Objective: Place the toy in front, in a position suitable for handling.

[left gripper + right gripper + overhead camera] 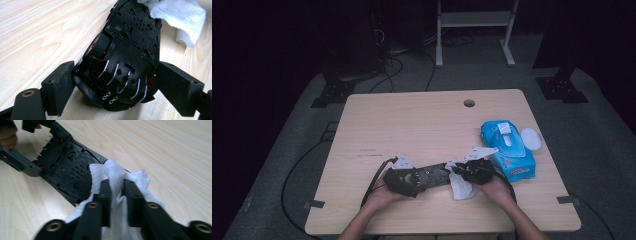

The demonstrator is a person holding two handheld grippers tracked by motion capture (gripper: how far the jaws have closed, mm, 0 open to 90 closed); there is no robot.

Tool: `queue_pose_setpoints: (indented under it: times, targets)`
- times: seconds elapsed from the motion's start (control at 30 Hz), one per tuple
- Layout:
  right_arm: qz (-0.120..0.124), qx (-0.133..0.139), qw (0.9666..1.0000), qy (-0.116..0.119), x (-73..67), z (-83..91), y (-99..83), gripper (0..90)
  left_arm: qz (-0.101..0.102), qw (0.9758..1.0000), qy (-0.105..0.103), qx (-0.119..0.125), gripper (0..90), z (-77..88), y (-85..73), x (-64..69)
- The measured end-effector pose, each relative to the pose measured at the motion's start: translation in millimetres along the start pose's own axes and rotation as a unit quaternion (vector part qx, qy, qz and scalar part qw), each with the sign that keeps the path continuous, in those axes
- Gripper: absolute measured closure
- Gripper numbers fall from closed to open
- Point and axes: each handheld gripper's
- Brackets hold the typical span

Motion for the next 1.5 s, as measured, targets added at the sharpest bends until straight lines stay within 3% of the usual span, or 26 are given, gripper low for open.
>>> queue_pose_setpoints:
  times: [0.07, 0.2, 0.33, 0.47, 0.6, 0.77, 0.87, 0.97, 1.03, 1.07, 1.17, 1.27, 1.33, 1.5]
  targets:
    - [-0.007, -0.004, 0.9999, 0.012, 1.2, 1.0, 1.5, 68.4, -0.005, 0.9999, 0.009, 0.005, 17.1, 0.0, -0.7, 3.2]
    - [-0.023, -0.011, 0.9997, 0.006, 7.0, 1.4, 0.5, 62.6, -0.031, 0.9988, 0.038, 0.008, 17.1, 1.2, -1.4, 10.5]
    - [-0.036, -0.017, 0.9987, 0.032, 11.9, -1.4, -0.8, 55.7, -0.049, 0.9974, 0.052, 0.012, 17.1, 1.6, -2.8, 13.0]
    - [-0.05, -0.026, 0.9946, 0.087, 16.7, -8.0, -0.9, 50.1, -0.081, 0.9934, 0.081, 0.011, 17.1, 2.5, -3.4, 18.7]
    - [-0.05, -0.031, 0.9911, 0.119, 17.8, -12.4, -1.1, 49.1, -0.106, 0.9888, 0.104, 0.013, 17.1, 2.9, -4.3, 23.2]
    - [-0.027, -0.023, 0.9933, 0.11, 14.3, -11.5, -1.7, 53.5, -0.109, 0.9877, 0.11, 0.017, 16.9, 4.1, -5.7, 21.9]
    - [-0.019, -0.016, 0.9944, 0.103, 12.7, -10.6, -2.5, 56.5, -0.102, 0.9894, 0.102, 0.017, 16.6, 6.3, -6.6, 17.9]
    - [-0.011, -0.011, 0.9957, 0.092, 11.3, -9.7, -2.1, 58.5, -0.076, 0.9944, 0.067, 0.029, 16.6, 8.4, -7.6, 9.9]
    - [0.0, 0.001, 0.9977, 0.067, 8.8, -6.6, -2.7, 69.4, -0.045, 0.9979, 0.038, 0.029, 16.5, 9.7, -9.3, 0.0]
    - [0.006, 0.003, 0.9984, 0.056, 7.5, -5.1, -2.7, 69.1, -0.037, 0.9984, 0.028, 0.033, 16.6, 9.7, -10.2, -2.7]
    - [0.014, 0.005, 0.9984, 0.054, 5.4, -6.2, -3.3, 70.3, -0.019, 0.9989, 0.015, 0.04, 18.6, 10.8, -11.1, -8.4]
    - [0.012, 0.007, 0.998, 0.061, 5.9, -6.4, -4.2, 69.5, -0.029, 0.9985, 0.016, 0.043, 22.4, 12.4, -11.8, -8.9]
    - [0.004, 0.004, 0.9978, 0.066, 7.5, -6.8, -3.5, 62.9, -0.041, 0.998, 0.027, 0.041, 22.4, 13.1, -11.5, -6.9]
    - [-0.023, -0.007, 0.9946, 0.101, 16.8, -8.5, -4.1, 52.6, -0.086, 0.993, 0.07, 0.041, 22.7, 14.5, -12.1, 4.0]
Point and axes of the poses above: each handheld gripper's, and its own axes: z roughly backward along the jaws, y roughly out of its top, x roughly to its right, and after that the axes turned 15 degrees about -x, right-handed
